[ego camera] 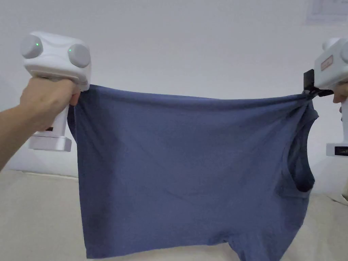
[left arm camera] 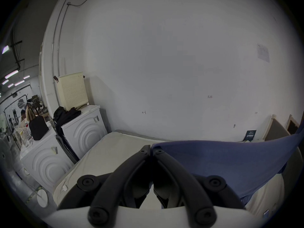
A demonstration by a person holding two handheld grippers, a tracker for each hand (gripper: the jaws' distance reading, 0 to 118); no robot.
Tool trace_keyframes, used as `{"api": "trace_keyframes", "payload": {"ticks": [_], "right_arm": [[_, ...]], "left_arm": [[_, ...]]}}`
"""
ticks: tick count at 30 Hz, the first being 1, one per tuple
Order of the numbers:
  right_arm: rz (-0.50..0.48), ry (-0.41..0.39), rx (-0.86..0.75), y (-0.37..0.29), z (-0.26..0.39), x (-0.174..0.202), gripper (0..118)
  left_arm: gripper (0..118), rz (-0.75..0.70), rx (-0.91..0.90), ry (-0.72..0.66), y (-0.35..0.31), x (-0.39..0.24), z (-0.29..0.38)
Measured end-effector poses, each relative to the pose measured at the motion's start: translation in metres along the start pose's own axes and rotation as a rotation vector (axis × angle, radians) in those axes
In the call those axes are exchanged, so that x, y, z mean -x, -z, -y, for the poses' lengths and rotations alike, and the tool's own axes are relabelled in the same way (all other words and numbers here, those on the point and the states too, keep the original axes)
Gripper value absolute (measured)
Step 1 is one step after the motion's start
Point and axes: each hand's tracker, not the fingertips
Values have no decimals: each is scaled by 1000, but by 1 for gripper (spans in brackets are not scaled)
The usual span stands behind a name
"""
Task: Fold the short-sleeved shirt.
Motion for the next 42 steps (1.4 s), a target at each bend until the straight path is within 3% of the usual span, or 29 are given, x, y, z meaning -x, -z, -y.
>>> {"api": "trace_keyframes", "payload": {"ticks": [7,11,14,20,22,23,25,27,38,42], "right_arm": [[5,-27,75,65,50,13,4],[-17,9,158,90,109,9,4],[-42,-36,233,85,165,8,4],[-88,51,344,24,285,-9,4],[-112,21,383,-4,317,-13,4],[-93,41,384,-23,334,-14,4],[-162,136,439,-50,365,-22,4],[-154,128,465,-79,394,-24,4],[-162,233,557,-201,492,-38,4],[-167,209,569,-226,516,-45,4]], "left_arm": [[0,-23,40,16,61,-26,38],[0,-3,97,49,82,-36,92],[0,41,159,15,83,-33,138],[0,104,266,74,42,-13,242],[0,123,323,101,20,0,274],[0,127,317,81,6,8,292],[0,132,362,93,-18,20,323],[0,170,416,88,-41,33,358],[0,170,574,26,-123,94,491],[0,197,587,13,-152,112,516]]}}
